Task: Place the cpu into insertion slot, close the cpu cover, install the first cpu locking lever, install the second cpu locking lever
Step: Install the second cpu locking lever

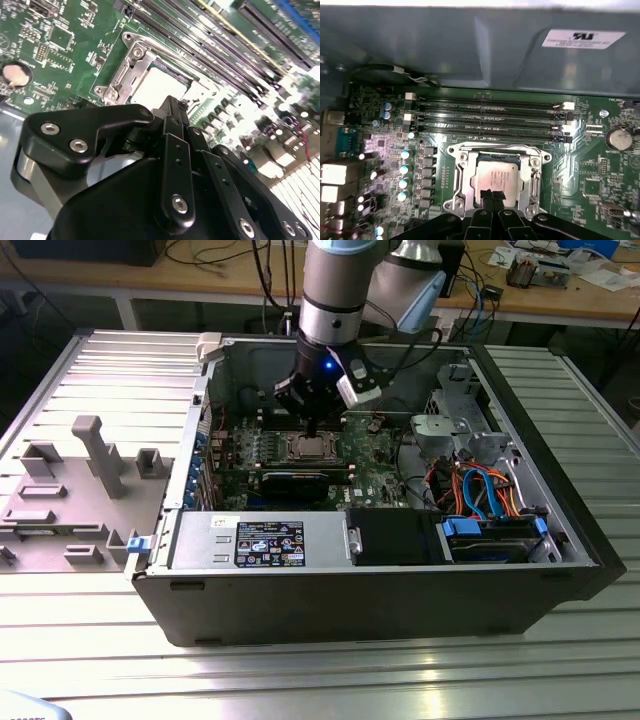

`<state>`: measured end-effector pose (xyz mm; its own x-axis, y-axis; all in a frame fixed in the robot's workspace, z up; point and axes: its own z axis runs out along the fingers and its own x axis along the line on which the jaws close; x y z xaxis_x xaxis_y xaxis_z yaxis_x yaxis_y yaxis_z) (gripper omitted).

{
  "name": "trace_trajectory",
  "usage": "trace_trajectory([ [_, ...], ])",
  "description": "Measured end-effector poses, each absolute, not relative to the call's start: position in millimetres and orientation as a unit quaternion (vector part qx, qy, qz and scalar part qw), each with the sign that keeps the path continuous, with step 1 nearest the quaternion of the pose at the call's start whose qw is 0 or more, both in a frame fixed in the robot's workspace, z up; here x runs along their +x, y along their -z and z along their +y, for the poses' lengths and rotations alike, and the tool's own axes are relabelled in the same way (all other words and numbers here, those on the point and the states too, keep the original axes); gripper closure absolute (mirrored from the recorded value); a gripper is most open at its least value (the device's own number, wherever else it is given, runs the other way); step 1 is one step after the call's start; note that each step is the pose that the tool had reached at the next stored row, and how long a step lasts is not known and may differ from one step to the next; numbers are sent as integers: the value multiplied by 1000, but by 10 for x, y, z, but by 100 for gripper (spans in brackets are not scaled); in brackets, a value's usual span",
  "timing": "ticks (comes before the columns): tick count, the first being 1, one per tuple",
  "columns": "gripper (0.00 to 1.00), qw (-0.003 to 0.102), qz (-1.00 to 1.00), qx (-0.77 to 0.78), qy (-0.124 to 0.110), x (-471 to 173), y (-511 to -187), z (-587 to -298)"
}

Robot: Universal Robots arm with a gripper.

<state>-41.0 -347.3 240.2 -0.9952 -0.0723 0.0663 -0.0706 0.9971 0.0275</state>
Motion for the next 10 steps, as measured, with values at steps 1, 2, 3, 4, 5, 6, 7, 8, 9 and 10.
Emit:
trace_trajectory([
  [1,89,34,-999,36,12,-409,-2425,-3473],
  [2,89,34,-999,36,11,-410,-2443,-3473],
  [3,89,34,-999,36,11,-410,-2443,-3473],
  [4,89,34,-999,36,11,-410,-2443,-3472],
  [5,89,34,-999,36,11,-410,-2445,-3473],
  [6,89,34,-999,36,11,-410,-2446,-3473],
  [7,89,34,-999,36,11,-410,-2447,-3473],
  [8,89,34,-999,36,11,-410,-2449,-3473],
  [9,89,34,-999,36,11,-410,-2450,-3473],
  [10,89,34,-999,36,11,-410,-2451,-3473],
])
